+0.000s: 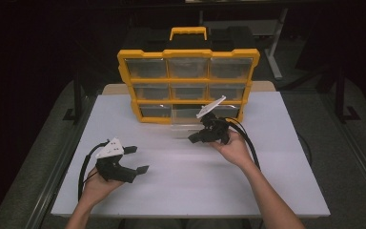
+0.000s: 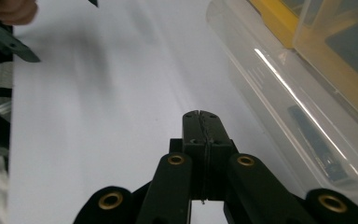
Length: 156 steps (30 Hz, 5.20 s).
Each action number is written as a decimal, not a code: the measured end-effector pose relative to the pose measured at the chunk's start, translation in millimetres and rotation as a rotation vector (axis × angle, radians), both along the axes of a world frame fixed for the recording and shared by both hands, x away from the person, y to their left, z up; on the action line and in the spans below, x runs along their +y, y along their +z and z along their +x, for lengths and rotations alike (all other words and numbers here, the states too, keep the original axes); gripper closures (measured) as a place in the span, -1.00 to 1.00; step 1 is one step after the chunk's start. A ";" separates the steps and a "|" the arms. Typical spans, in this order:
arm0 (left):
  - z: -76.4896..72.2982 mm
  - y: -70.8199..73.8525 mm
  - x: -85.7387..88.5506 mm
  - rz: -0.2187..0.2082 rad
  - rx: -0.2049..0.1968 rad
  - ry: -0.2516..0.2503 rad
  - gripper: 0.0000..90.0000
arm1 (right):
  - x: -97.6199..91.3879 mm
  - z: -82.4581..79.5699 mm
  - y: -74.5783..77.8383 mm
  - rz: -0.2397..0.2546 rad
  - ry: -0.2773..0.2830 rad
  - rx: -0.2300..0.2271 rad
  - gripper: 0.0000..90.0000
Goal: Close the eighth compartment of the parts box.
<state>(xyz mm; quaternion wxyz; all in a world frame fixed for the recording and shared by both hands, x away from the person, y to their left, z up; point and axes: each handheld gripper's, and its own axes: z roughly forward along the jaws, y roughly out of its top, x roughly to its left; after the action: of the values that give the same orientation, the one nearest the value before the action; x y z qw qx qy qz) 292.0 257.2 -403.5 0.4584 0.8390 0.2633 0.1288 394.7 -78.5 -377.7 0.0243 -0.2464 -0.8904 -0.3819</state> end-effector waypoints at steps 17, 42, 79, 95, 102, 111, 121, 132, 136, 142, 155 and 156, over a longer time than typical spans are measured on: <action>-1.5 1.4 2.0 -0.005 0.001 0.008 -0.67 | 11.9 8.8 -0.3 -0.066 -0.038 -0.065 0.98; -1.6 1.7 2.4 -0.001 0.002 0.006 -0.67 | 12.9 18.3 -0.3 -0.082 -0.057 -0.072 0.98; -1.3 1.5 2.3 0.000 0.004 0.004 -0.67 | 12.6 34.4 -0.5 -0.093 -0.076 -0.070 0.98; -1.0 1.5 2.9 -0.003 -0.001 0.003 -0.66 | 12.6 42.9 -1.3 -0.103 -0.072 -0.086 0.98; -1.1 1.3 3.2 -0.004 -0.001 0.005 -0.66 | 14.4 45.4 0.3 -0.106 -0.093 -0.066 0.98; -1.2 1.2 3.1 -0.003 -0.001 0.004 -0.66 | 13.5 50.0 -1.2 -0.105 -0.083 -0.084 0.98; -1.0 1.0 3.0 -0.002 -0.004 0.002 -0.66 | 13.6 53.0 -1.0 -0.110 -0.092 -0.084 0.98; -1.1 1.0 3.1 -0.002 -0.002 0.003 -0.66 | 12.2 56.6 -1.9 -0.110 -0.104 -0.082 0.98; -1.3 1.1 3.2 -0.005 0.002 0.006 -0.66 | 13.4 56.4 -0.9 -0.110 -0.119 -0.069 0.98; -1.3 1.2 3.5 -0.002 0.005 0.006 -0.66 | 13.6 58.8 -1.0 -0.111 -0.118 -0.073 0.98; -1.3 1.3 3.7 0.000 0.004 0.005 -0.66 | 13.0 63.6 -0.1 -0.124 -0.136 -0.083 0.98; -1.3 1.3 3.7 0.001 0.004 0.005 -0.66 | 12.7 64.2 -0.4 -0.122 -0.140 -0.084 0.98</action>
<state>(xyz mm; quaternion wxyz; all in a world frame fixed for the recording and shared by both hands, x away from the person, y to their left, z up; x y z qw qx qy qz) 290.7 261.0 -402.2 0.4573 0.8387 0.2664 0.1284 458.8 -65.9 -378.1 -0.0548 -0.2927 -0.8930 -0.3375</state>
